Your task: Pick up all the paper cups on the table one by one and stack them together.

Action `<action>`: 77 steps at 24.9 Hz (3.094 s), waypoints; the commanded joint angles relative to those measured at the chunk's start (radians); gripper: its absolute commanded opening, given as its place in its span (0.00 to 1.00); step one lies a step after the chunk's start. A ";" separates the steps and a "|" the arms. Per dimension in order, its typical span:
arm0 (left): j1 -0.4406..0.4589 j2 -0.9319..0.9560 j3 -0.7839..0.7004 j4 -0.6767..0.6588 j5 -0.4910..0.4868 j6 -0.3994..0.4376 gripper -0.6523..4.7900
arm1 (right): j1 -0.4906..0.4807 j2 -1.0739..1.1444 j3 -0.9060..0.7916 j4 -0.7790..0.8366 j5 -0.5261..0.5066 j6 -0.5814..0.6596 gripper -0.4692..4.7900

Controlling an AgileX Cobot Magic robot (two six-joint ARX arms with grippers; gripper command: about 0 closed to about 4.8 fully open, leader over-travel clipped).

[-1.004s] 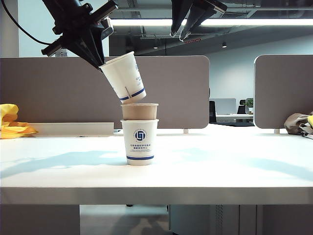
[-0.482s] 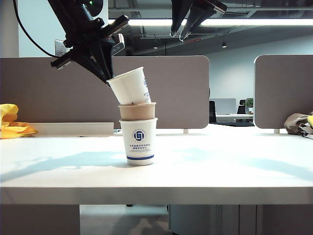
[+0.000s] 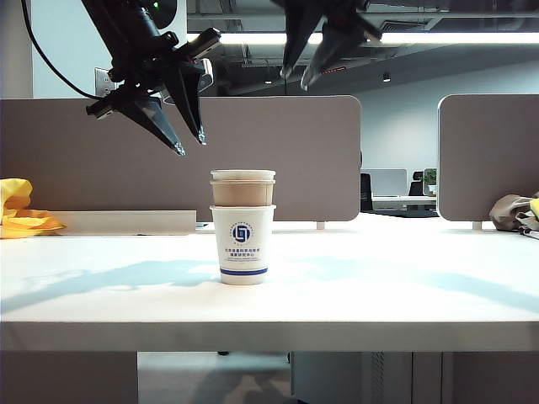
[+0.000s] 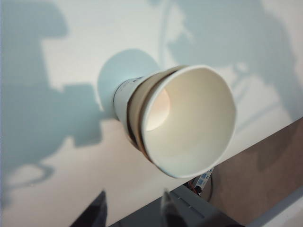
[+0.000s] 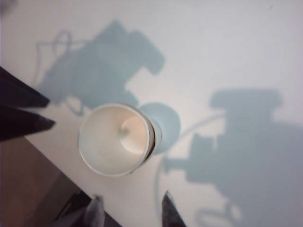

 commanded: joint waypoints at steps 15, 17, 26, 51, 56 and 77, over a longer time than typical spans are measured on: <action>0.011 -0.035 0.066 -0.026 -0.020 0.038 0.39 | 0.006 0.030 -0.175 0.055 -0.071 0.002 0.41; 0.011 -0.040 0.068 -0.023 -0.021 0.039 0.39 | 0.008 0.053 -0.175 0.054 -0.075 0.002 0.41; 0.013 -0.037 0.067 -0.006 -0.028 0.039 0.33 | 0.008 0.080 -0.175 0.069 -0.081 0.003 0.38; 0.012 0.071 0.047 -0.009 0.062 0.040 0.33 | 0.007 0.109 -0.175 0.084 -0.089 0.006 0.37; 0.012 0.085 0.047 0.008 0.120 0.038 0.33 | 0.007 0.114 -0.175 0.079 -0.089 0.005 0.37; 0.012 0.116 0.041 0.003 0.130 0.038 0.33 | 0.006 0.131 -0.172 0.035 -0.100 0.005 0.37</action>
